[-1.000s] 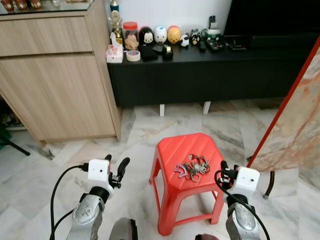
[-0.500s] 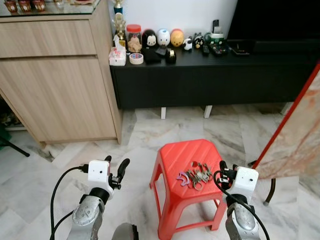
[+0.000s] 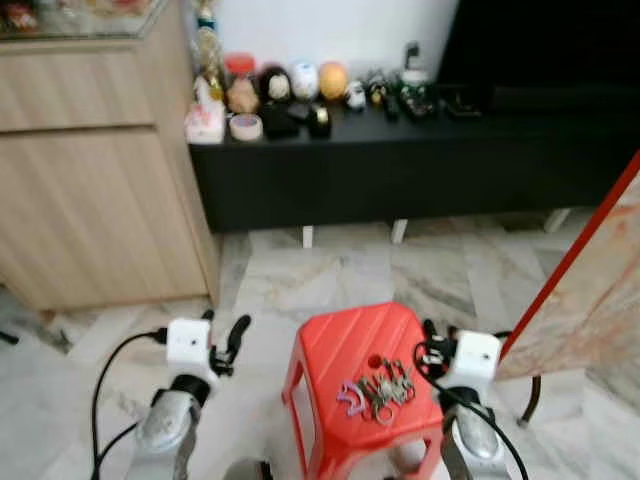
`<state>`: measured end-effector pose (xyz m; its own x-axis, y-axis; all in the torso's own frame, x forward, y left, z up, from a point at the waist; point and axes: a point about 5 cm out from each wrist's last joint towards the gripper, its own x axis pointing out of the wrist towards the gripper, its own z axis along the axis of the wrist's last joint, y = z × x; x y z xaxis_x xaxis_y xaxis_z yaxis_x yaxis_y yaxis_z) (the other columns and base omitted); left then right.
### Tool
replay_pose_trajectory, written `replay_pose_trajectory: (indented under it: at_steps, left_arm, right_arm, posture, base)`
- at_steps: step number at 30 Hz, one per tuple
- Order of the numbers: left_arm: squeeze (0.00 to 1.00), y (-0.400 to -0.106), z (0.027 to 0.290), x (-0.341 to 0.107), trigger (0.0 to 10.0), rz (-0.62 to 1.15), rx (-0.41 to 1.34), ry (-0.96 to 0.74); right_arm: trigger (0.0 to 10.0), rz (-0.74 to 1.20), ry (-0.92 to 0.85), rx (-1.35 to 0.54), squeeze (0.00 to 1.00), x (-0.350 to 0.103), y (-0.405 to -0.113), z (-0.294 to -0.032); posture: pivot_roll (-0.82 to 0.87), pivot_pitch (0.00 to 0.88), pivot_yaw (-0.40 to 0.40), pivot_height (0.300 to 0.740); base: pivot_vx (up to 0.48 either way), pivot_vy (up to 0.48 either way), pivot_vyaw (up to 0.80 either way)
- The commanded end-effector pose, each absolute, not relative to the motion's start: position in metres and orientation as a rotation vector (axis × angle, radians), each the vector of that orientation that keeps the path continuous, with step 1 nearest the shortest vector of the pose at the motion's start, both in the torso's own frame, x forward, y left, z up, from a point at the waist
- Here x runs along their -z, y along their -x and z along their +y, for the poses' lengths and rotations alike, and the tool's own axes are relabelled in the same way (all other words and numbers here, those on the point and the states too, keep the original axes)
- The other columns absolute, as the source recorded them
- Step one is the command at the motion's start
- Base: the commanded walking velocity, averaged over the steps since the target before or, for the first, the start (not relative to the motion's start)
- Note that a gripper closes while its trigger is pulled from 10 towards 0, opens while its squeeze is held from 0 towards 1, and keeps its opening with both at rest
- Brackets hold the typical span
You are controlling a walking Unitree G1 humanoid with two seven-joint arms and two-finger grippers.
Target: Hang keys on a hook
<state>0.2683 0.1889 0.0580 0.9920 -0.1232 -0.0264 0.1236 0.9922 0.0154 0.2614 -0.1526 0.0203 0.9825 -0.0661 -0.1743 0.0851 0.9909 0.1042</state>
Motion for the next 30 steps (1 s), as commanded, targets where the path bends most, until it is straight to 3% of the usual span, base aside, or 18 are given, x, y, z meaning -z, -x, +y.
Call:
replay_pose_trajectory:
  at_steps: [1, 6, 7, 9, 10, 23, 24, 25, 26, 30]
  left_arm:
    - [0.00, -0.267, 0.182, -0.055, 10.0, 0.035, 0.145, -0.006]
    - [0.00, -0.267, 0.181, -0.055, 10.0, 0.038, 0.146, -0.005]
    - [0.00, -0.267, 0.181, -0.055, 10.0, 0.039, 0.147, -0.005]
    - [0.00, -0.267, 0.181, -0.055, 10.0, 0.039, 0.147, -0.005]
    - [0.00, -0.267, 0.180, -0.055, 10.0, 0.039, 0.149, -0.006]
    - [0.00, -0.269, 0.177, -0.053, 10.0, 0.046, 0.154, -0.010]
    - [0.00, -0.271, 0.177, -0.053, 10.0, 0.045, 0.153, -0.010]
    - [0.00, -0.272, 0.177, -0.053, 10.0, 0.045, 0.153, -0.010]
    - [0.00, -0.273, 0.177, -0.054, 10.0, 0.045, 0.153, -0.010]
    - [0.00, -0.274, 0.172, -0.055, 10.0, 0.038, 0.171, -0.009]
  right_arm:
    - [10.0, 0.237, -0.115, 0.080, 0.00, -0.009, -0.256, -0.157]
    - [10.0, 0.299, -0.180, 0.047, 0.00, 0.000, -0.256, -0.153]
    - [10.0, 0.351, -0.229, -0.002, 0.73, 0.006, -0.255, -0.148]
    - [10.0, 0.369, -0.241, -0.025, 0.73, 0.008, -0.255, -0.145]
    - [10.0, 0.396, -0.274, -0.047, 1.00, 0.011, -0.256, -0.142]
    - [10.0, 0.506, -0.292, 0.035, 1.00, 0.024, -0.263, -0.151]
    - [10.0, 0.509, -0.293, 0.036, 0.33, 0.025, -0.263, -0.150]
    - [10.0, 0.511, -0.295, 0.036, 0.33, 0.025, -0.263, -0.150]
    - [10.0, 0.525, -0.288, 0.032, 0.00, 0.027, -0.262, -0.149]
    - [10.0, 0.562, -0.283, 0.043, 0.00, 0.034, -0.257, -0.150]
  posture:
    - [0.04, 0.013, -0.034, 0.637]
    - [0.04, 0.012, -0.034, 0.637]
    - [0.04, 0.016, -0.032, 0.637]
    - [0.04, 0.017, -0.033, 0.637]
    - [0.05, 0.021, -0.033, 0.637]
    - [0.06, 0.049, -0.037, 0.637]
    - [0.05, 0.056, -0.036, 0.637]
    - [0.05, 0.058, -0.035, 0.637]
    - [0.05, 0.061, -0.035, 0.637]
    - [0.05, 0.082, -0.029, 0.637]
  base:
    - [0.000, 0.000, 0.00]
    - [0.000, 0.000, 0.00]
    - [0.000, 0.000, 0.00]
    - [0.000, 0.000, 0.00]
    - [0.000, 0.000, 0.00]
    - [0.000, 0.000, 0.00]
    - [0.000, 0.000, 0.00]
    - [0.000, 0.000, 0.00]
    - [0.000, 0.000, 0.00]
    - [0.000, 0.000, 0.00]
